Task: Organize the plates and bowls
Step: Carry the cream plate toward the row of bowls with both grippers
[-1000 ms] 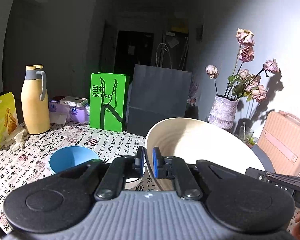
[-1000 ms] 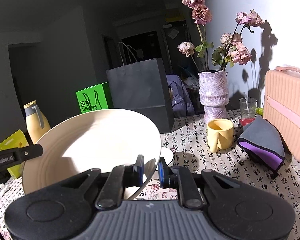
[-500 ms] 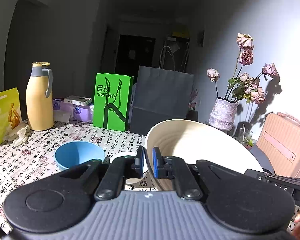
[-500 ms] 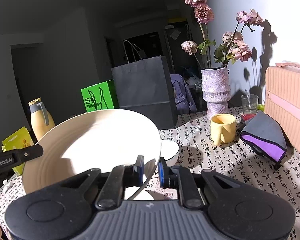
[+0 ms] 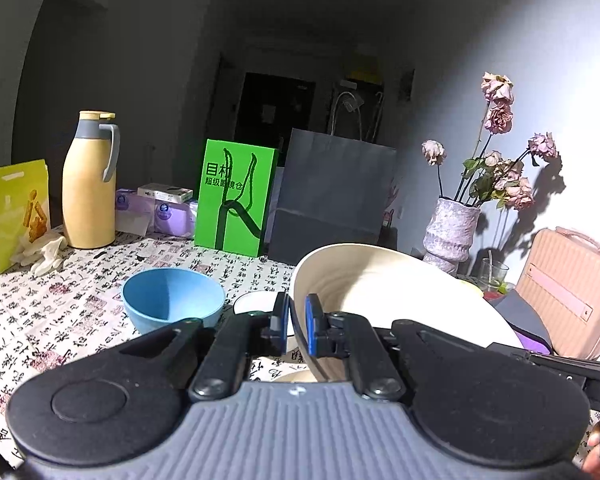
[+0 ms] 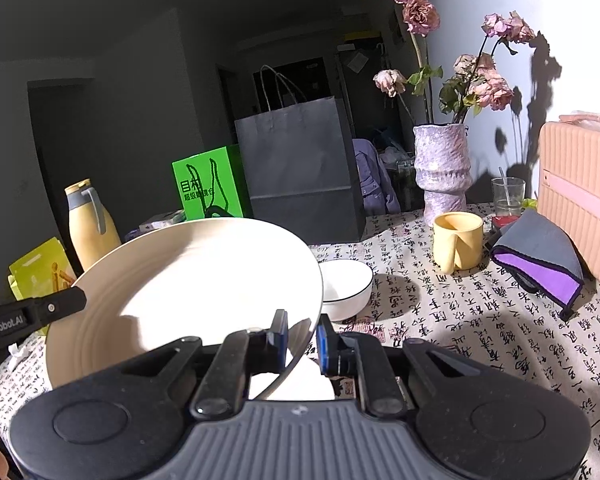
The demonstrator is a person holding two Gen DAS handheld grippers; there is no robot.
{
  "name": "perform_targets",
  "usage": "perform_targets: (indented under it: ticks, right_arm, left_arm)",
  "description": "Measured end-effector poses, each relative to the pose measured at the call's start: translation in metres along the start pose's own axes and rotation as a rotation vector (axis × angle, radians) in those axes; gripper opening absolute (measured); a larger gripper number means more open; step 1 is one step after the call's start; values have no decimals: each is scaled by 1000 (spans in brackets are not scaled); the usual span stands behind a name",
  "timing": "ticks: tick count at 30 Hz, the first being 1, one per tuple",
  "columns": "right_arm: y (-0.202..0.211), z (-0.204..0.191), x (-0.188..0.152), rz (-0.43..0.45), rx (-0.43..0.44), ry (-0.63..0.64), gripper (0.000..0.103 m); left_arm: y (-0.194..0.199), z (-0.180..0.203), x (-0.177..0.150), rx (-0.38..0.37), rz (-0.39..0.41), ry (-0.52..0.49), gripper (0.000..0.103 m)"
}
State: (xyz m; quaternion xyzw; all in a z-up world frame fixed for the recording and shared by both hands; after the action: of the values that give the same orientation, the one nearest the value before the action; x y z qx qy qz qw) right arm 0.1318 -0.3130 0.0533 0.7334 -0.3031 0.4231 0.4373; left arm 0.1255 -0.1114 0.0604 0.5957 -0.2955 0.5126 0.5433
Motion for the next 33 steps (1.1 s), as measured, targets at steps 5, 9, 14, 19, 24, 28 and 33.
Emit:
perform_targets:
  ticks: [5,9,14,19,24,28,33]
  right_arm:
    - [-2,-5,-7,-10,-3,8,14]
    - [-5,-9,-13,-24,-6,15,15]
    - [-9,-13,-20,-40,-11,23,15]
    - [-13,-12,-25,-52,-14,25,15]
    - [-19,-8,-30,-71,-20,20,15]
    - [-25,-5,-34,-87,-26,16,15]
    - [-32,-3,-38,-103,-36,21,15]
  left_arm:
    - [-1,-10,-8,-6,-13,12,8]
    - [-4,-18,-13,-9,-24,23,8]
    - [-8,-26,-20,-19,-42,36,8]
    - [-12,-29,-26,-28,-59,41,8]
    - [-19,-31,-34,-33,-83,41,8]
    - [-26,-31,-39,-34,-100,38,8]
    - [-34,-31,-45,-34,-121,37,8]
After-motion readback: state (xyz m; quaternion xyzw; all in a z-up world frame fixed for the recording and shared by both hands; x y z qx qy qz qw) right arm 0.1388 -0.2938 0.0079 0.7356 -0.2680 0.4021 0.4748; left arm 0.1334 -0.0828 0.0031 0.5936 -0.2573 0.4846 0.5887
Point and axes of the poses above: each gripper's, at about its wrist camera, not at the fingertips, and y roughly against the way its jaws point, z to its right, x to its top, the point moved 1 cm from there along -y, roughly the way its jaws point, and after that the axes turned 8 degrees about x, right-handed, at the moved point
